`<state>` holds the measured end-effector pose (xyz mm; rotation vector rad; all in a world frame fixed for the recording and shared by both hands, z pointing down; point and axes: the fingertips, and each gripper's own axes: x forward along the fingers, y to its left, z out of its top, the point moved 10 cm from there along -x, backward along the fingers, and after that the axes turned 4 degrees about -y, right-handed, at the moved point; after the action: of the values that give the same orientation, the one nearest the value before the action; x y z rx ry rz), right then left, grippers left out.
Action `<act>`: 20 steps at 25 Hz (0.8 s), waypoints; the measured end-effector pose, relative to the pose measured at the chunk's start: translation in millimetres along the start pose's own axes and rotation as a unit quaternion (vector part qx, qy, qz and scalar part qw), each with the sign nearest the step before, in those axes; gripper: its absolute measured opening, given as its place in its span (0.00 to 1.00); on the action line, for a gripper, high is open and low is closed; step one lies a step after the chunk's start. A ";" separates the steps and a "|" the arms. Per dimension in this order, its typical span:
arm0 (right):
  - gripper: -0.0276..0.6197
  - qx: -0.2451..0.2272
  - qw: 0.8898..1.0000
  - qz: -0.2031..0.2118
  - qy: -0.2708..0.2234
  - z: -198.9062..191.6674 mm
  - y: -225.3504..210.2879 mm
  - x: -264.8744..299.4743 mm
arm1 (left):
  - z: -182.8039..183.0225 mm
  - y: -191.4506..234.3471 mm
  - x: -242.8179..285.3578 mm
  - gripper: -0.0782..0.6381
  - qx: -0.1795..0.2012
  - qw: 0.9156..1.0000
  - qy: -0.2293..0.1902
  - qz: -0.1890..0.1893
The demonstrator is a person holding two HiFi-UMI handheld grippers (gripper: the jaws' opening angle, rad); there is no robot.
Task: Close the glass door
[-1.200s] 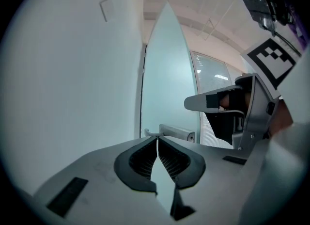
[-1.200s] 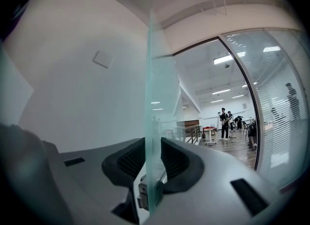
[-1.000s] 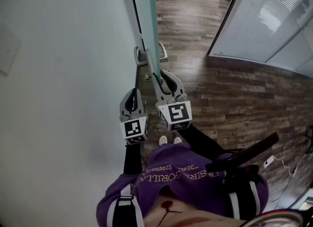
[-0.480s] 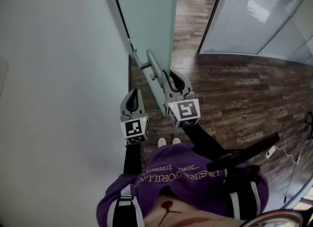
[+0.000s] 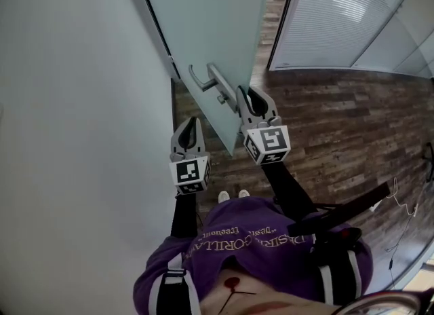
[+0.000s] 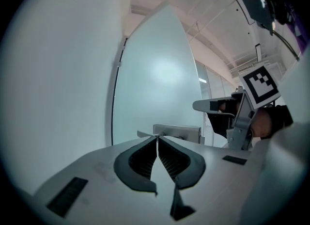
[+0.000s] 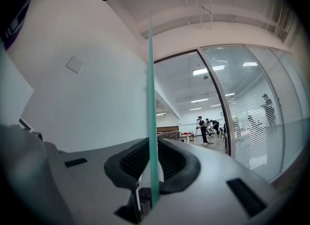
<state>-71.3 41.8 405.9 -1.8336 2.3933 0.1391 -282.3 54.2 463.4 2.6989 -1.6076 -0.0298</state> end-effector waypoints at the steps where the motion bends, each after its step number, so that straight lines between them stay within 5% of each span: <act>1: 0.11 0.004 1.000 0.001 -0.002 8.0 -13.5 -1.2 | 10.7 -9.8 7.9 0.11 0.004 1.000 0.001 -0.010; 5: 0.11 0.014 1.000 -0.001 -0.004 39.4 -69.7 0.5 | 50.9 -47.0 53.5 0.11 0.044 0.998 0.024 -0.040; 15: 0.11 0.014 1.000 0.002 0.000 5.6 -75.9 11.6 | 11.6 -13.8 120.3 0.21 0.150 0.985 0.033 -0.082; 18: 0.11 0.015 1.000 0.002 0.001 3.0 -80.4 12.4 | 8.6 -11.1 140.5 0.23 0.222 0.969 0.047 -0.102; 20: 0.11 0.018 1.000 0.003 0.001 3.5 -84.7 12.7 | 7.6 -12.0 152.9 0.23 0.298 0.946 0.052 -0.119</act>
<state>7.4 8.2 400.6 -1.8129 2.3873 0.0940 -199.0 -74.5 453.2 3.2397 -1.4237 0.6957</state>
